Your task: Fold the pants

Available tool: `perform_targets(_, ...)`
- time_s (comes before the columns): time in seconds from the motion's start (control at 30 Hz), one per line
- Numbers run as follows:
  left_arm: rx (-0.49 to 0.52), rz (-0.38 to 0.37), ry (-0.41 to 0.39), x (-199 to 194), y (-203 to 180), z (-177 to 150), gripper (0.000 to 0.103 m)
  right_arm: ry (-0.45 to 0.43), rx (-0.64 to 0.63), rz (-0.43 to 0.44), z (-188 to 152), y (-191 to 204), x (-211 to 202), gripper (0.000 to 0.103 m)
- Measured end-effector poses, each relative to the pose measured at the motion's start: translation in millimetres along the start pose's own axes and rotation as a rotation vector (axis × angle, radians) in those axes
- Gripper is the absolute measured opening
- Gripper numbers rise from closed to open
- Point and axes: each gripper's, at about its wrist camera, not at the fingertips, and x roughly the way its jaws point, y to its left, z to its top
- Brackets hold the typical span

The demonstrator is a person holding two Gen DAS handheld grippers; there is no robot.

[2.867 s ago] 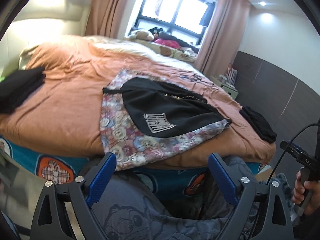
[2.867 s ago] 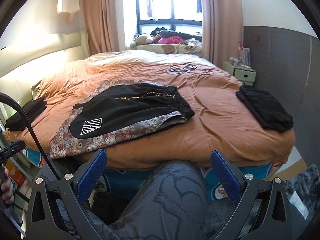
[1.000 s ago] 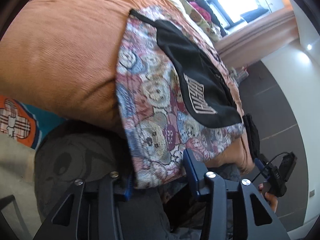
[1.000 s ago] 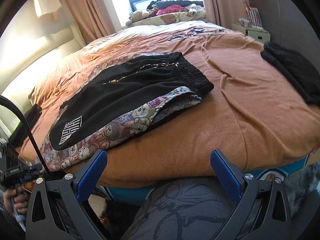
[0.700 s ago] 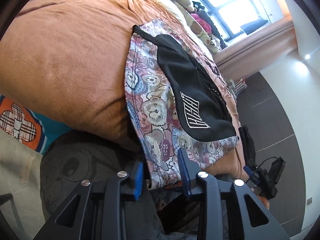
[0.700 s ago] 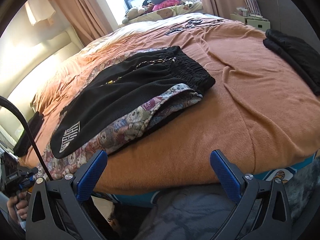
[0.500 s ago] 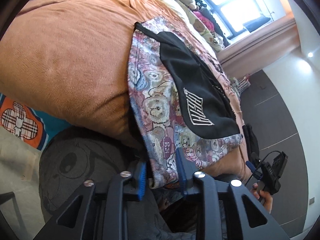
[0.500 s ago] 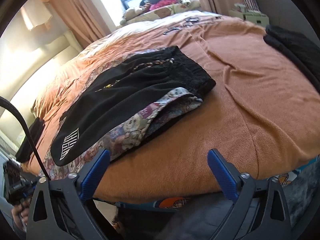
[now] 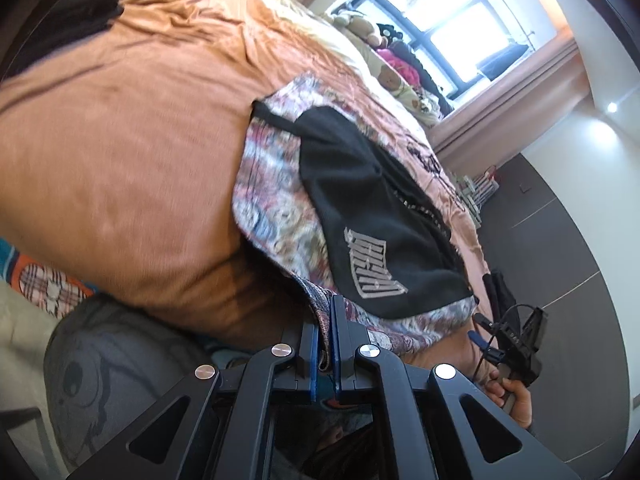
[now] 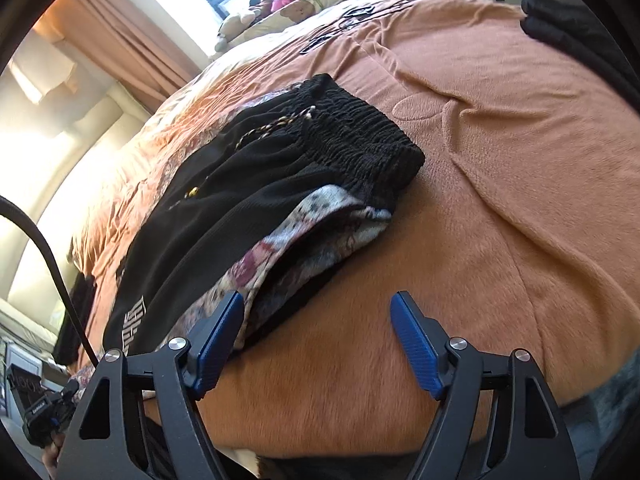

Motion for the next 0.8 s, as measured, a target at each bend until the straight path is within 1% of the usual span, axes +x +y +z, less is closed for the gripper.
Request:
perform_targets(0.17, 0.030, -0.003, -0.038, -0.9, -18.0, 23.1, 0.005, -0.012, 0.050, 0.024, 14.3, -11.7, 12.1, 0.071)
perform_targets(0.3, 0.045, -0.006, -0.056, 1.2, -28.7, 41.4, 0.005, -0.018, 0.090, 0.046, 23.4, -21.4, 19.8, 0.066)
perform_targets(0.37, 0.048, -0.005, -0.068, 2.2, -33.9, 51.8, 0.005, -0.020, 0.113, 0.062, 28.7, -27.3, 24.3, 0.054)
perform_targets(0.43, 0.048, -0.009, -0.079, 1.1, -37.2, 58.5, 0.005, -0.020, 0.135, 0.090, 33.1, -32.3, 28.1, 0.031)
perform_targets(0.5, 0.057, -0.009, -0.092, -0.1, -42.2, 66.3, 0.005, -0.018, 0.137, 0.110, 36.8, -34.4, 29.6, 0.016)
perform_targets(0.53, 0.063, -0.008, -0.101, -0.1, -45.6, 72.4, 0.005, -0.022, 0.132, 0.120, 38.5, -33.5, 28.1, 0.012)
perform_targets(0.63, 0.071, -0.010, -0.120, -0.7, -51.8, 87.6, 0.005, -0.045, 0.101, 0.138, 44.5, -26.0, 21.0, 0.009)
perform_targets(0.8, 0.081, -0.010, -0.145, 3.4, -60.7, 113.8, 0.005, -0.069, 0.099, 0.160, 58.5, -19.2, 14.7, 0.009)
